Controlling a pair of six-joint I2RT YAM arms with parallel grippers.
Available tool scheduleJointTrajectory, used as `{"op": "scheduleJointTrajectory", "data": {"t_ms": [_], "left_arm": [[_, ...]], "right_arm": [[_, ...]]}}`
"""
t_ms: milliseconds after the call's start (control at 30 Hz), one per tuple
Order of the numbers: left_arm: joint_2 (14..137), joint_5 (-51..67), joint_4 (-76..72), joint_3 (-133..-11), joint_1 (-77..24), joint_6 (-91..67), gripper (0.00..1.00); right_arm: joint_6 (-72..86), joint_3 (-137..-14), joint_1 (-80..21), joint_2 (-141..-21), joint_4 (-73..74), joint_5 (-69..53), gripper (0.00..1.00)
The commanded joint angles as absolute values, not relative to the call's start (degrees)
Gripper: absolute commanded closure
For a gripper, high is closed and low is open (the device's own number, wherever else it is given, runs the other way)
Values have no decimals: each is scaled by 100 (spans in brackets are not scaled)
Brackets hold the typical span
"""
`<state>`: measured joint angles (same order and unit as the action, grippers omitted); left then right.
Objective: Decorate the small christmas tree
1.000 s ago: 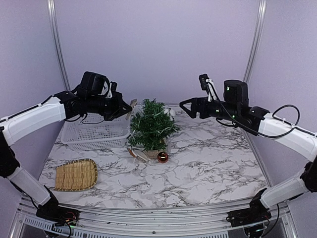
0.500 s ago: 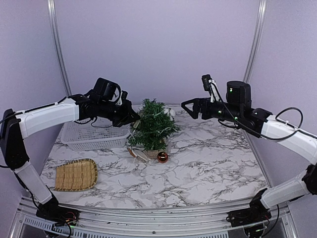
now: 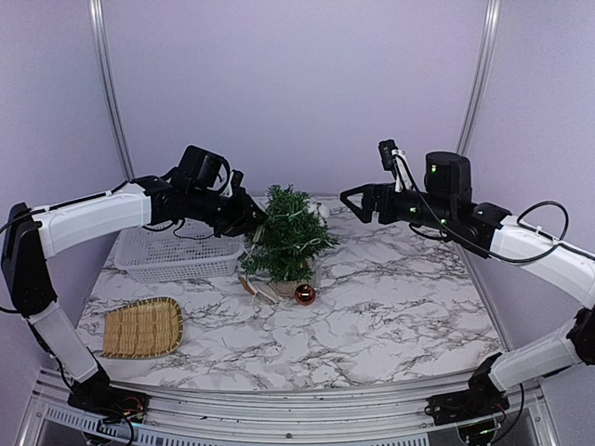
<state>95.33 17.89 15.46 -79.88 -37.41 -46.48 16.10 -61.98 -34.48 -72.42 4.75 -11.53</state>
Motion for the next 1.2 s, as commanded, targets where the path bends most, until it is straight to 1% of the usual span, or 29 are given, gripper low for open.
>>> {"op": "scheduleJointTrajectory", "data": {"t_ms": [0, 400, 600, 700, 833, 1167], "left_arm": [[9543, 1675, 1752, -8156, -3755, -4456, 74], [9174, 1213, 2004, -8174, -3762, -4296, 65], [9184, 1176, 2050, -8288, -3762, -4176, 65], [9194, 1137, 2053, -8363, -3762, -4119, 70], [9294, 1182, 2079, -8426, -3762, -4061, 81], [9617, 1541, 2083, -8431, -3769, -3924, 95]], "right_arm": [[1635, -6205, -3408, -7155, 387, -1178, 5], [1645, -6196, -3410, -7181, 318, -1195, 5], [1630, -6222, -3409, -7198, 308, -1204, 5], [1610, -6223, -3406, -7202, 299, -1187, 5], [1592, -6231, -3409, -7220, 287, -1169, 5], [1575, -6245, -3410, -7233, 346, -1116, 5]]}}
